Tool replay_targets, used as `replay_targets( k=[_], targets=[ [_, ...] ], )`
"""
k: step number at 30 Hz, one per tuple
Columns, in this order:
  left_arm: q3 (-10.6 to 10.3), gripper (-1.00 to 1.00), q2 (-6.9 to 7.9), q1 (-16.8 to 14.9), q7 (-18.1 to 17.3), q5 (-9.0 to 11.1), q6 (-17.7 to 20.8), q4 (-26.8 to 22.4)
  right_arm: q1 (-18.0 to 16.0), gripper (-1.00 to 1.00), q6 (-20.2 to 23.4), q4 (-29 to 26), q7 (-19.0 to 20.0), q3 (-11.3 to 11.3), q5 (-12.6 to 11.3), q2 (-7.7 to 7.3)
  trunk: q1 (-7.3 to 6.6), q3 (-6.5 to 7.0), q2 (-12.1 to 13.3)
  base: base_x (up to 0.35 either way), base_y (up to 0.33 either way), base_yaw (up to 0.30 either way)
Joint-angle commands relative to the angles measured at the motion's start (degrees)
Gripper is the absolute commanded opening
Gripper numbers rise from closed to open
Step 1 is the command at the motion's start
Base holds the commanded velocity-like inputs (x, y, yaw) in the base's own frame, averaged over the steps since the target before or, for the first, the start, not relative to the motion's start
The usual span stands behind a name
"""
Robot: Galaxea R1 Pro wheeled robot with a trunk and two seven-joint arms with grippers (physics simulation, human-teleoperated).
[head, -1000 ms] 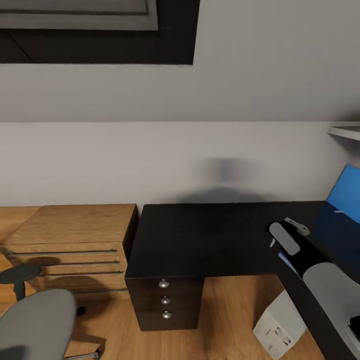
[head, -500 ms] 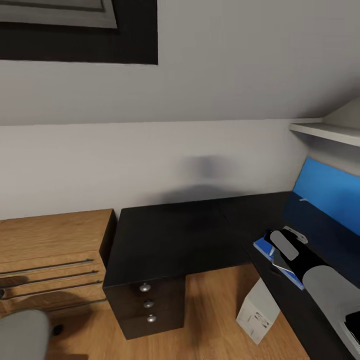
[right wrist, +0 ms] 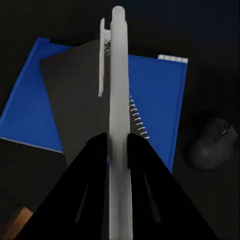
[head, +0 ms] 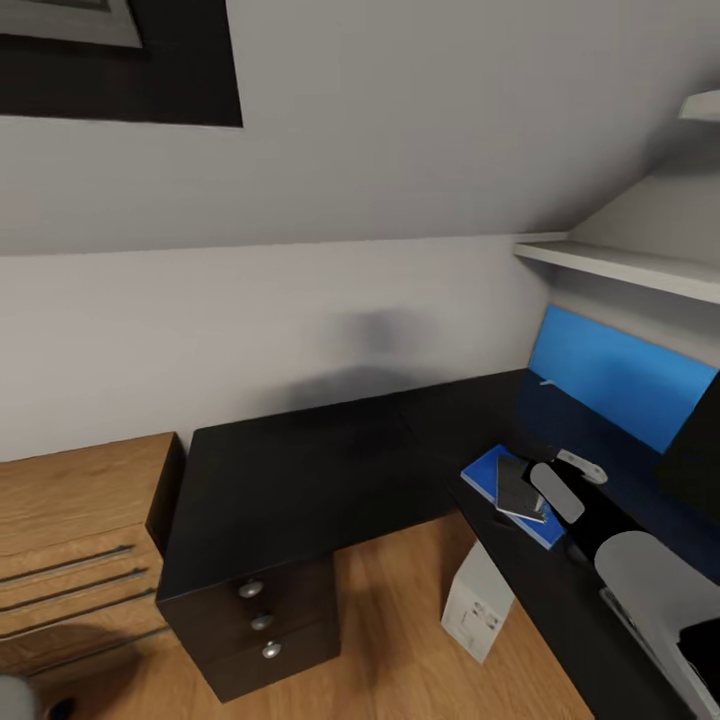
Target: In the bedroom, organize the workspace by keeping the computer under the desk, ensuring the monitor is on the desk, placing the keyboard on the desk next to the monitor, placing the mouse on the desk next to the keyboard, moving the folder from the swivel chair onto the desk next to the mouse, stacking the notebook on top of the folder with the pen on top of the notebook, and positioning the swivel chair next to the desk.
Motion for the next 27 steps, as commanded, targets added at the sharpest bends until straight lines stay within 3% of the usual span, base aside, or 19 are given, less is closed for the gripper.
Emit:
replay_targets(
  k=[1,5,10,12,14,27],
  targets=[
    [-0.5,1.00,0.06,0.0,0.3,0.6,-0.3,-0.1,-0.1,-1.00,0.3,-0.1,-0.3,0.4,0.1,0.00,0.02,-0.10,-0.1,0.000,0.000,-0.295],
    [-0.5,1.00,0.05,0.0,0.3,0.6,-0.3,-0.1,-0.1,-1.00,0.3,-0.1,-0.2,0.4,2.0,0.27,0.02,-0.10,-0.1,0.000,0.000,-0.176],
    [-0.5,1.00,0.04,0.0,0.3,0.6,-0.3,-0.1,-0.1,-1.00,0.4,-0.2,0.3,1.1,2.8,0.38,0.02,-0.10,-0.1,0.135,0.000,-0.034],
    [-0.5,1.00,-0.02,0.0,0.3,0.6,-0.3,-0.1,-0.1,-1.00,0.3,-0.3,1.2,4.2,3.0,0.39,0.02,-0.10,-0.1,0.175,0.000,-0.006],
    [-0.5,1.00,-0.03,0.0,0.3,0.6,-0.3,-0.1,-0.1,-1.00,0.3,-0.3,1.5,5.0,3.0,0.37,0.02,-0.10,-0.1,0.044,0.000,-0.001],
    [-0.6,1.00,-0.12,0.0,0.3,0.6,-0.2,-0.1,-0.1,-1.00,0.3,1.1,4.8,5.4,3.2,0.35,0.02,-0.10,-0.1,0.147,0.000,0.000]
  ],
)
